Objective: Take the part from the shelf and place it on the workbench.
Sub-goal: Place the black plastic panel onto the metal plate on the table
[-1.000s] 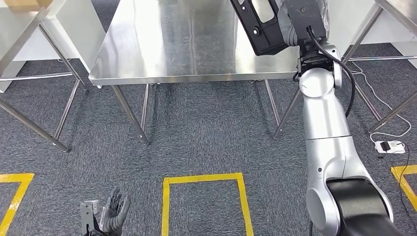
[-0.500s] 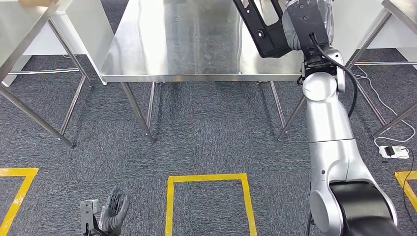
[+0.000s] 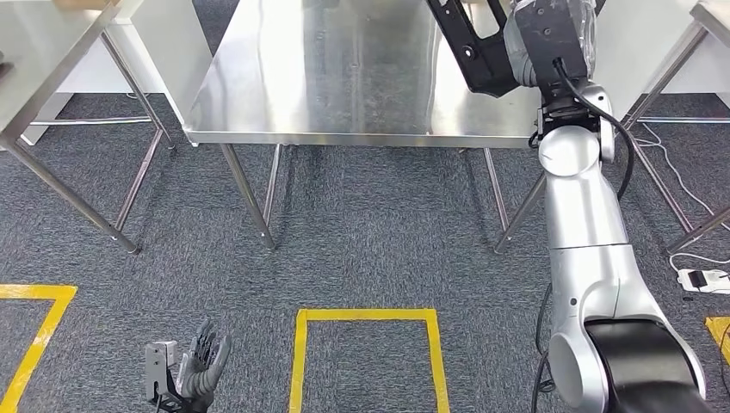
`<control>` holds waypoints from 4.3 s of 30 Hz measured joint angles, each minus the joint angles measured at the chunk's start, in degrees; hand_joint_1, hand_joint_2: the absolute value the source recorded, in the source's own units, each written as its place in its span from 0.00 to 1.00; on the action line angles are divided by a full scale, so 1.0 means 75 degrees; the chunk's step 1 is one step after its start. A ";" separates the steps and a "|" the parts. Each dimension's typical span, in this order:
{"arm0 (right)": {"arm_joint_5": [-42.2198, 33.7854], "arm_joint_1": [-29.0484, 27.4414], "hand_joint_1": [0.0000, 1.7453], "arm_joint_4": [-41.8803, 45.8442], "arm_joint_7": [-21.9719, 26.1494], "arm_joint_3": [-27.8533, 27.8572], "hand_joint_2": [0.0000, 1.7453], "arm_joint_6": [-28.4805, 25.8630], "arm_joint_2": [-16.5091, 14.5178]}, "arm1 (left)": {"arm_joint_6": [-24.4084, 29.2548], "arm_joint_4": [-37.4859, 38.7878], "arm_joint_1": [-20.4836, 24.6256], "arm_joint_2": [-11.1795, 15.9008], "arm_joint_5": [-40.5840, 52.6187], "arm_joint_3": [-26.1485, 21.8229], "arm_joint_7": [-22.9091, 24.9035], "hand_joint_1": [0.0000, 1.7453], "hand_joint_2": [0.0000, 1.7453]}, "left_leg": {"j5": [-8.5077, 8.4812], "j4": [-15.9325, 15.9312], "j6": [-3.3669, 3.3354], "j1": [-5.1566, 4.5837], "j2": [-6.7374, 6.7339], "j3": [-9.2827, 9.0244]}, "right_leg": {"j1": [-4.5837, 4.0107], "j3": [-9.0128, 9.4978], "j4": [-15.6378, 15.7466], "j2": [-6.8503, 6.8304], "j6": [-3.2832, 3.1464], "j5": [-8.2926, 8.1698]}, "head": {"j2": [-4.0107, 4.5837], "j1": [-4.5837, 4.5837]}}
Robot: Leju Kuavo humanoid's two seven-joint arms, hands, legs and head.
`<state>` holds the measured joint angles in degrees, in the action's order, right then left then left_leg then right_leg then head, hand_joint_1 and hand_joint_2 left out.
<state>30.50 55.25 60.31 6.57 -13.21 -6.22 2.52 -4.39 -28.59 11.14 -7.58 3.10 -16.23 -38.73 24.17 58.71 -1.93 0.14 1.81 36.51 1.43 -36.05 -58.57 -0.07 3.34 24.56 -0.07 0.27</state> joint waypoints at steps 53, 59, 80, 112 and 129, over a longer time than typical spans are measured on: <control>0.0326 0.0501 1.00 -0.0418 -0.0155 0.0001 1.00 -0.0137 0.0413 | 0.0135 0.0507 0.0484 0.0207 -0.0319 0.0839 0.0135 0.00 1.00 | -0.0184 -0.0252 -0.0167 0.0007 -0.0193 -0.0070 | -0.0073 -0.0494 -0.1204 0.0019 -0.0211 0.0565 | 0.0000 0.0047; 0.0530 0.0503 1.00 -0.0576 -0.0316 -0.0002 1.00 -0.0156 0.0569 | 0.0154 0.0568 0.0488 0.0203 -0.0305 0.0932 0.0149 0.00 1.00 | 0.0019 -0.0186 -0.0146 0.0007 -0.0136 -0.0225 | -0.0044 -0.0809 -0.1119 0.0014 0.0004 0.0090 | 0.0000 0.0009; 0.0893 0.0407 1.00 -0.0941 -0.0367 0.0000 1.00 -0.0270 0.0909 | 0.0127 0.0613 0.0391 0.0278 -0.0233 0.1082 0.0099 0.00 1.00 | -0.0182 -0.0187 -0.0100 -0.0056 -0.0224 0.0050 | -0.0104 0.0470 0.0108 0.0077 -0.0154 0.0220 | -0.0001 0.0108; 0.1834 0.0403 1.00 -0.1850 -0.0523 -0.0156 1.00 -0.0203 0.1413 | 0.0124 0.0600 0.0370 0.0348 -0.0259 0.1084 0.0150 0.00 1.00 | -0.0307 -0.0465 -0.0343 -0.0138 -0.0225 -0.0073 | -0.0147 0.0718 0.0208 0.0092 -0.0165 0.0397 | -0.0002 0.0097; 0.3794 0.0549 1.00 -0.4072 -0.1078 -0.1110 1.00 -0.0221 0.1601 | -0.0025 0.0641 0.0350 0.0525 -0.0258 0.1055 -0.0036 0.00 1.00 | 0.0750 0.0652 0.0146 0.0002 -0.0197 -0.0259 | 0.0044 0.0059 0.0244 0.0030 -0.0286 -0.0255 | -0.0002 0.0076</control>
<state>58.95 59.37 29.77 -1.51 -21.53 -7.87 14.53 -4.57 -23.78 13.76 -3.64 1.17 -8.32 -39.00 29.80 63.60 -0.83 0.16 0.34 34.57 1.76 -35.61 -56.75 0.16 1.20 22.65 -0.08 0.85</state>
